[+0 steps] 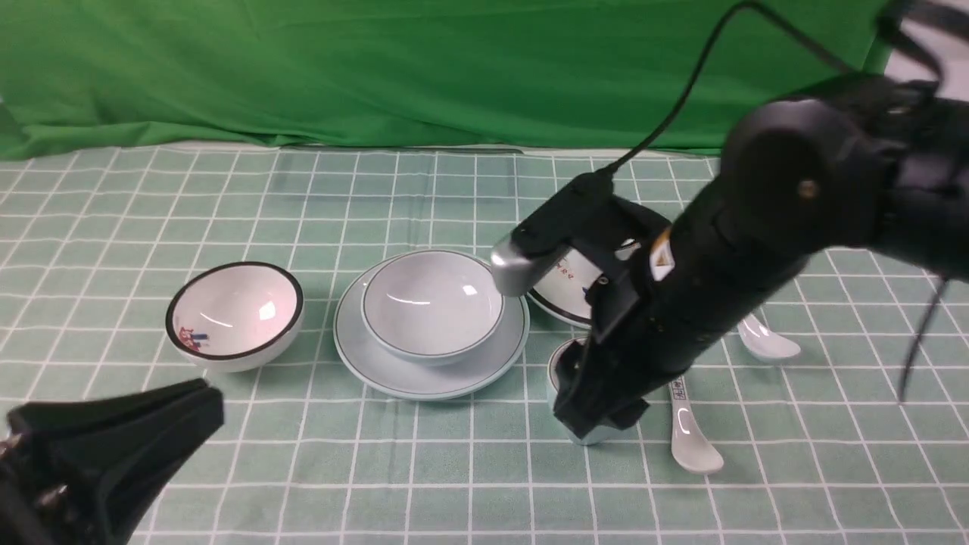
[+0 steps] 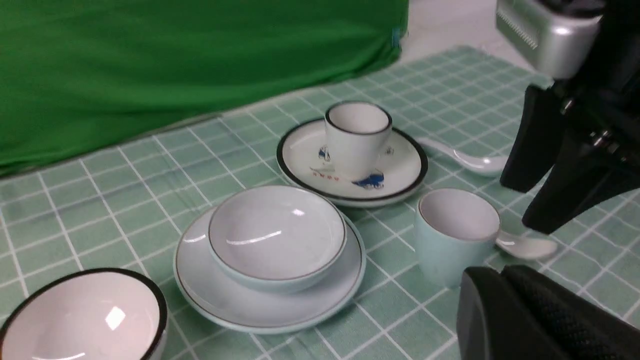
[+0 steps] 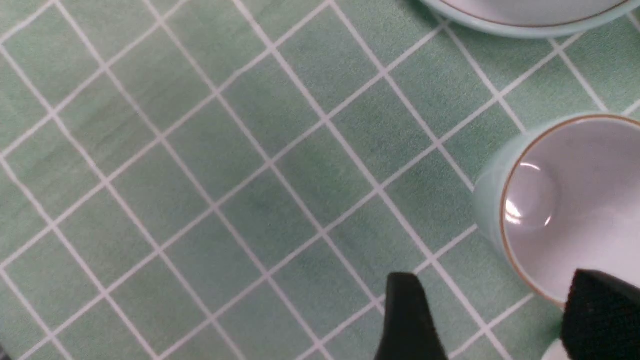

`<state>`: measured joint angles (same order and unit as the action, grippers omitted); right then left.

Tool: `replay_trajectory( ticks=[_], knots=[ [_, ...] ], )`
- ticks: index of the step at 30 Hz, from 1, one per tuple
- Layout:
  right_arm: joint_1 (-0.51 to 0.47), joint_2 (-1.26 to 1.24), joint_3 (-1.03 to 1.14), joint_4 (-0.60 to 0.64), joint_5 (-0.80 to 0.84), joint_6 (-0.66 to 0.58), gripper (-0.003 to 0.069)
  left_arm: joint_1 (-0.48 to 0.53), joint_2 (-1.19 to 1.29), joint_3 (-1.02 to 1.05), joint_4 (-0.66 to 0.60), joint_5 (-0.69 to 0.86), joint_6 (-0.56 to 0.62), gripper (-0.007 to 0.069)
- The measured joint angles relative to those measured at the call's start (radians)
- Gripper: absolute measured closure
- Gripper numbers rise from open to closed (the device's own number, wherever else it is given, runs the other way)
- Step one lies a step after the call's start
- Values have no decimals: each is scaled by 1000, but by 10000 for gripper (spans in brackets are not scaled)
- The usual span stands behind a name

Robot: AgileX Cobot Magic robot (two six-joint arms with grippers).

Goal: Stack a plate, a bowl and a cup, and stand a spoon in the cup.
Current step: Use the right arm to grab a blue teacup

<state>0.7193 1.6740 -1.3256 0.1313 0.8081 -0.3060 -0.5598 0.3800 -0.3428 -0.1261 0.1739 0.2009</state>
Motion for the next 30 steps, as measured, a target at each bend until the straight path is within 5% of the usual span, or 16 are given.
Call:
replay_trajectory(
  ticks=[20,25,26,30],
  knots=[
    [0,272,-88,-152,-32,32,222,0,-95,92,24,-129,0,615],
    [0,276,-88,-153,-33,32,400,0,-95,92,27,-129,0,615],
    [0,276,-94,-151,-26,26,516,0,-95,92,27,-129,0,615],
    [9,273,-142,-152,37,24,580,0,-95,92,27,-129,0,615]
  ],
)
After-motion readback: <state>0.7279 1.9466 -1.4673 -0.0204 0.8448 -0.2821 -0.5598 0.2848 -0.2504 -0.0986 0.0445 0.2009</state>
